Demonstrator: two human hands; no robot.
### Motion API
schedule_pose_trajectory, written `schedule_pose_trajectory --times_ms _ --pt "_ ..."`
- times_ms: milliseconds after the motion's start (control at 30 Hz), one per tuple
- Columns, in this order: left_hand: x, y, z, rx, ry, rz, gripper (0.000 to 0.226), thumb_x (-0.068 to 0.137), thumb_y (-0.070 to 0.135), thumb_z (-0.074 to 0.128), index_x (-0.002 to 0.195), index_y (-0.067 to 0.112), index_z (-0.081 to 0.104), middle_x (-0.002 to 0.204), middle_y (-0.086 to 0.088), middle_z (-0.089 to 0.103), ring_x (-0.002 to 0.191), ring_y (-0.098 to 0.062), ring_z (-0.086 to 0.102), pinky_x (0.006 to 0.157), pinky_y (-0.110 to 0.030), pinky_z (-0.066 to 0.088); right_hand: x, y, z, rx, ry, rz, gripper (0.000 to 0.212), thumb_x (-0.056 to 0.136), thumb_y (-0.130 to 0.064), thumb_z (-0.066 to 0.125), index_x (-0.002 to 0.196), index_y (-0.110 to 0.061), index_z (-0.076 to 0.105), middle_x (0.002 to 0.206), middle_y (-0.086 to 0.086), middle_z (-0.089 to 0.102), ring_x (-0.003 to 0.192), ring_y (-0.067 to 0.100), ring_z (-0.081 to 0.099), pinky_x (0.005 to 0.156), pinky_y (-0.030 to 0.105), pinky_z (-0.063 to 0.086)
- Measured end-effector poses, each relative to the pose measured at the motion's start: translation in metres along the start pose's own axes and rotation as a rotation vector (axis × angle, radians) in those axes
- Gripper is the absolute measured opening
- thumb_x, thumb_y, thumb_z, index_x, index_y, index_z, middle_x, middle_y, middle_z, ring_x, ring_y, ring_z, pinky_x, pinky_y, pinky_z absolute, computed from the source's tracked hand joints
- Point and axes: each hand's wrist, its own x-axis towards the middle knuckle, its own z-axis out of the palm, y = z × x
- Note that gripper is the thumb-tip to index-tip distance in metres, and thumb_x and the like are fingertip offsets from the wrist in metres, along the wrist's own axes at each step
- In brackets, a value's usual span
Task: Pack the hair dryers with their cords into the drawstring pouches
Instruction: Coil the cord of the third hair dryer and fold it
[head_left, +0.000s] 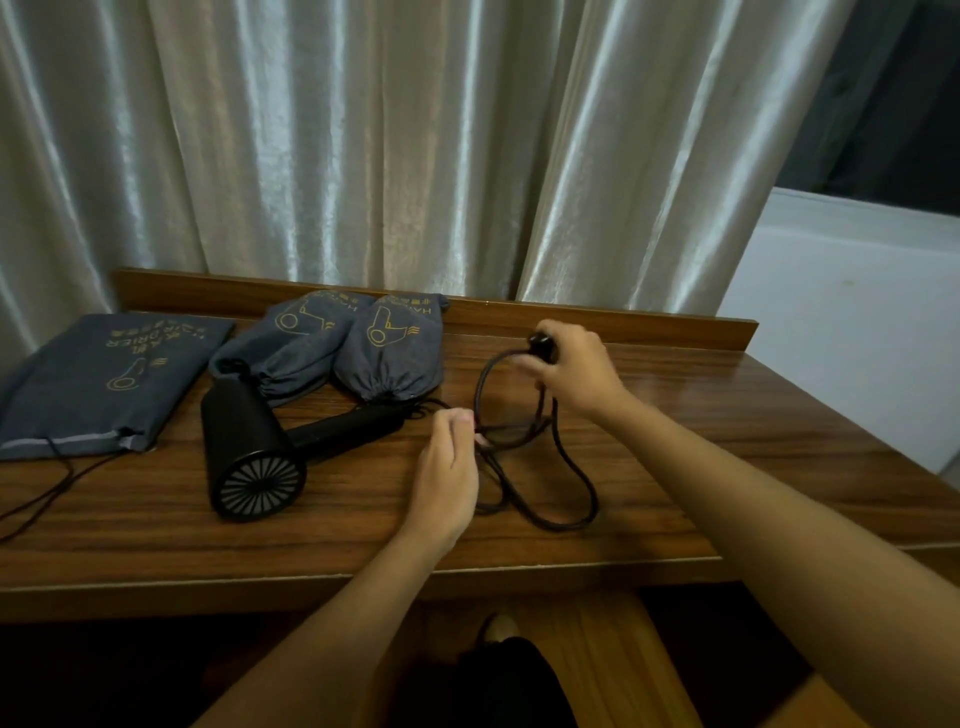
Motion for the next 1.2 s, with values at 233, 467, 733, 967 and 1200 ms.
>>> schedule_pose_trajectory --times_ms 233,467,733,967,1200 --pt "-0.001 -0.003 0.002 0.142 -0.066 0.017 0.016 0.100 0.042 0.043 0.106 0.030 0.052 0.098 0.010 0.064 0.093 -0.002 0.060 0.076 -0.017 0.046 -0.012 0.088 -0.018 0.505 0.569 0.700 0.013 0.089 -0.020 0.073 0.090 -0.007 0.070 0.066 -0.004 0.069 0.052 0.000 0.065 0.047 0.013 0.050" --pt "0.003 0.001 0.003 0.113 0.024 -0.021 0.024 0.103 0.012 0.037 0.117 0.023 0.054 0.110 0.009 0.062 0.102 -0.002 0.059 0.076 -0.006 0.041 -0.056 0.175 -0.059 0.083 0.612 1.013 0.038 0.089 -0.031 0.070 0.119 -0.008 0.065 0.103 0.015 0.070 0.085 0.030 0.067 0.072 0.035 0.054" --pt "0.003 -0.001 -0.001 0.196 -0.023 -0.017 0.042 0.102 0.012 0.035 0.137 0.032 0.047 0.135 0.007 0.047 0.123 -0.002 0.041 0.100 -0.021 0.033 -0.075 0.215 -0.076 0.148 0.641 1.171 0.042 0.092 -0.025 0.068 0.126 -0.002 0.058 0.103 0.021 0.070 0.082 0.029 0.073 0.079 0.045 0.060" --pt "0.000 -0.008 0.003 0.779 -0.269 0.107 0.053 0.100 0.018 0.035 0.151 0.033 0.028 0.156 0.014 0.028 0.144 -0.007 0.020 0.121 -0.034 0.013 -0.075 0.223 -0.075 -0.155 0.385 0.943 0.044 0.100 -0.042 0.049 0.110 0.001 0.056 0.117 0.027 0.057 0.109 0.044 0.054 0.084 0.048 0.048" --pt "-0.002 -0.011 0.014 1.044 -0.223 0.176 0.047 0.100 0.042 0.032 0.146 0.032 0.034 0.154 0.015 0.024 0.138 -0.013 0.024 0.117 -0.037 0.022 -0.082 0.246 -0.104 0.243 0.504 1.042 0.029 0.096 -0.027 0.060 0.078 -0.005 0.055 0.069 0.012 0.055 0.057 0.024 0.050 0.054 0.032 0.040"
